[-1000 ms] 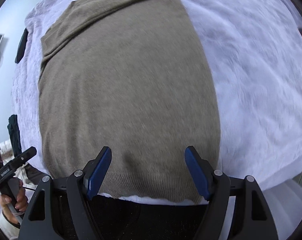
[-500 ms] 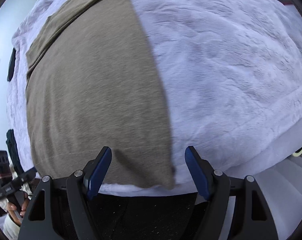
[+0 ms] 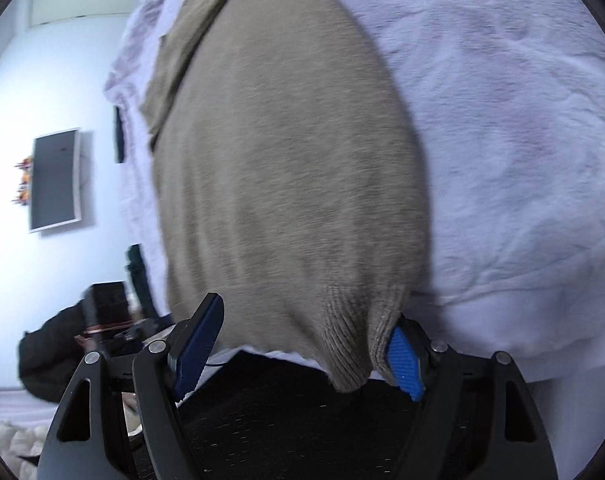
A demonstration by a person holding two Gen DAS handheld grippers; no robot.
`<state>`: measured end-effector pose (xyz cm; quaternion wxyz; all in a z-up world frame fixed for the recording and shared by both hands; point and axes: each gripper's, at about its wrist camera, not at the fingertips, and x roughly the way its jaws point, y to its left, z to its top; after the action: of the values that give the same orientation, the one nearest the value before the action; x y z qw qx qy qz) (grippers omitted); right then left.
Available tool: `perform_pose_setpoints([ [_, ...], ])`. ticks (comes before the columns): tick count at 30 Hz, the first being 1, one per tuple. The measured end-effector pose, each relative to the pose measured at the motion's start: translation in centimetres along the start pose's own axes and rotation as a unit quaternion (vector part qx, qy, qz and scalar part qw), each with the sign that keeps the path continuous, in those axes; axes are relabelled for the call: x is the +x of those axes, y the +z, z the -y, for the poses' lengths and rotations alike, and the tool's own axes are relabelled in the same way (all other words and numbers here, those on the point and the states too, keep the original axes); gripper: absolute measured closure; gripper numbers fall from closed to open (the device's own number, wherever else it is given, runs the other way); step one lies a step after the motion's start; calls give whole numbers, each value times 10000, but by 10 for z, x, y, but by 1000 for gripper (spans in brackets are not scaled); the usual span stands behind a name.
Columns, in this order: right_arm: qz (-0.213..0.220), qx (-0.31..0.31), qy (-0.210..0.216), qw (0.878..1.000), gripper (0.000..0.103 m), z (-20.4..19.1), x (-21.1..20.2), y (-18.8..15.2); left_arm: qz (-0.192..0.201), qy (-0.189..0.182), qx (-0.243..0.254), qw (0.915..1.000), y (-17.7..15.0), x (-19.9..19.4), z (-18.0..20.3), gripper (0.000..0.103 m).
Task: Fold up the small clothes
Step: 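Grasp the sweater hem corners with both grippers, then lift the hem with both grippers and fold it toward the collar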
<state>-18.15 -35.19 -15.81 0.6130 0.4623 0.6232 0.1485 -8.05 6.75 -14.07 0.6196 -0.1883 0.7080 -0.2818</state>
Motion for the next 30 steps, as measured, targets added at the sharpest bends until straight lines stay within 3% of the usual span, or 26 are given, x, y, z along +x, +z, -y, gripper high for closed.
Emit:
perform_pose_setpoints([
  [2,-55,-33,241,9997,23,-6,6,-1,-114,147,68,9998,-1,5,-6,0],
  [8,-240,-30,12,9997,23,-8,23,10,-292,615,565,9961,-5,18,-1,1],
  [11,-234,104,20,9997,30,-2,25,14,-174,692,451,9964,-4,13,-1,19],
  [12,-223,182,-6,9996,38,1,24,13,-103,649,369,9972,-3,8,-2,29],
  [13,-218,256,-44,9994,53,7,21,11,-69,624,315,9975,-2,7,-3,36],
  [14,-218,320,-116,9992,64,10,20,10,-65,628,266,9976,-2,5,-5,50],
  [15,-215,360,-209,9989,84,13,18,10,-65,692,234,9973,-2,4,-7,63],
  [18,-114,351,-222,9991,88,13,10,6,-51,632,178,9978,-4,0,-12,87],
  [30,170,-14,773,9969,89,-37,-12,19,456,46,189,9988,21,-29,22,90],
])
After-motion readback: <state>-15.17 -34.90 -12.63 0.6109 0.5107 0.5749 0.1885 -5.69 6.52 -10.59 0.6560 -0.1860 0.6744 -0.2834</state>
